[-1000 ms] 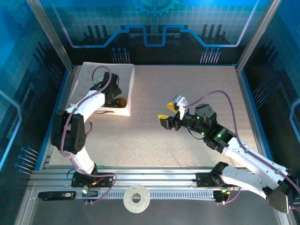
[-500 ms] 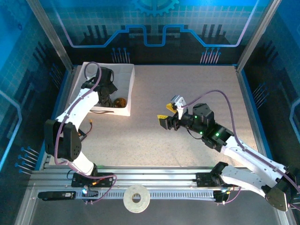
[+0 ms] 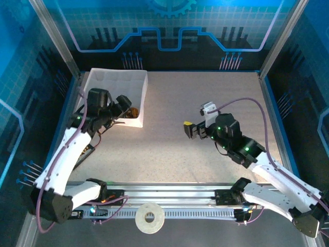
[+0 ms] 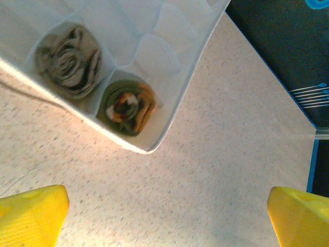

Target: Roll the socks

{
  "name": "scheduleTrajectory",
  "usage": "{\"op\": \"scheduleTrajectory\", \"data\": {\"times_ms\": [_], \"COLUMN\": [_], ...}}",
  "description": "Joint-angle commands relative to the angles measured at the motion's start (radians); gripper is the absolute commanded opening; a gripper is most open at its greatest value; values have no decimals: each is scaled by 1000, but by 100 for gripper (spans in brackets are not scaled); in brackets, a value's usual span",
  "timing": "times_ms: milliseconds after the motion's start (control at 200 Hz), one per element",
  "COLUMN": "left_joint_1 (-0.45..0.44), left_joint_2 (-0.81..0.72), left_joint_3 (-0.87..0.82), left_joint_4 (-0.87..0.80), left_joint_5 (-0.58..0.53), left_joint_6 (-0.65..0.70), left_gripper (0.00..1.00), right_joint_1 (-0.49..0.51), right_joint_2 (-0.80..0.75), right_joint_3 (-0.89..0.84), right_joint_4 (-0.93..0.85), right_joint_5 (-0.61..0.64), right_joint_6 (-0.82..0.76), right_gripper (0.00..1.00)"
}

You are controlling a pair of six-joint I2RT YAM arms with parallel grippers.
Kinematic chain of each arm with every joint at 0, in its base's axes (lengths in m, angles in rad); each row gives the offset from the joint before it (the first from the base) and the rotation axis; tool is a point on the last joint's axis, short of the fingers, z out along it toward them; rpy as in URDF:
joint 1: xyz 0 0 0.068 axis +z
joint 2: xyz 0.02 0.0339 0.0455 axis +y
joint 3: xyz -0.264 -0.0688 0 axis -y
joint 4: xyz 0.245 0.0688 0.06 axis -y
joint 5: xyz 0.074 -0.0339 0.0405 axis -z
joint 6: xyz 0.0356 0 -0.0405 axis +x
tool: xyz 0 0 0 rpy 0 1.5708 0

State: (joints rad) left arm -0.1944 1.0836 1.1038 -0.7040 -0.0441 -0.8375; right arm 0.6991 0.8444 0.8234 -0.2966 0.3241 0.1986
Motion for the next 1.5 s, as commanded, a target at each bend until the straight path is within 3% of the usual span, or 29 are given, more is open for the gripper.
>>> {"op": "scheduleTrajectory", "data": {"times_ms": [0, 60, 120, 265, 330, 460, 625, 725, 810, 896, 951, 1041, 1181, 1316, 1496], "left_joint_1": [-3, -3, -4, -4, -2, 1, 43, 74, 119, 152, 184, 207, 204, 191, 221], "left_joint_2": [-109, -184, -271, -501, -563, -510, -206, -36, 77, 186, 199, 204, 160, 101, 102], "left_joint_3": [-68, -106, -186, -494, -585, -717, -747, -790, -764, -811, -758, -768, -848, -938, -871], "left_joint_4": [-181, -296, -328, -30, 95, 395, 743, 1020, 1150, 1455, 1350, 1390, 1503, 1603, 1464], "left_joint_5": [-107, -315, -486, -586, -620, -603, -475, -405, -349, -291, -256, -192, -148, -198, -209], "left_joint_6": [15, -31, -33, 290, 348, 472, 615, 642, 648, 655, 636, 660, 681, 676, 712], "left_gripper": [99, 99, 99, 99, 99, 99, 99, 99, 99, 99, 99, 99, 99, 99, 99], "right_joint_1": [-11, -14, -32, -106, -145, -239, -331, -393, -459, -515, -571, -602, -588, -590, -599], "right_joint_2": [-56, -69, -85, -98, -75, 78, 295, 420, 524, 614, 626, 716, 693, 699, 700], "right_joint_3": [1, -59, -163, -381, -448, -505, -534, -522, -500, -478, -485, -546, -515, -454, -446], "right_joint_4": [-191, -200, -81, 260, 390, 538, 829, 1034, 1174, 1227, 1234, 1457, 1358, 1246, 1232], "right_joint_5": [346, 529, 598, 572, 540, 396, 118, 8, -88, -137, -188, -223, -223, -173, -165], "right_joint_6": [42, 58, -73, -288, -310, -307, -390, -368, -353, -320, -258, -240, -258, -238, -224], "right_gripper": [100, 100, 100, 100, 100, 100, 100, 100, 100, 100, 100, 100, 100, 100, 100]}}
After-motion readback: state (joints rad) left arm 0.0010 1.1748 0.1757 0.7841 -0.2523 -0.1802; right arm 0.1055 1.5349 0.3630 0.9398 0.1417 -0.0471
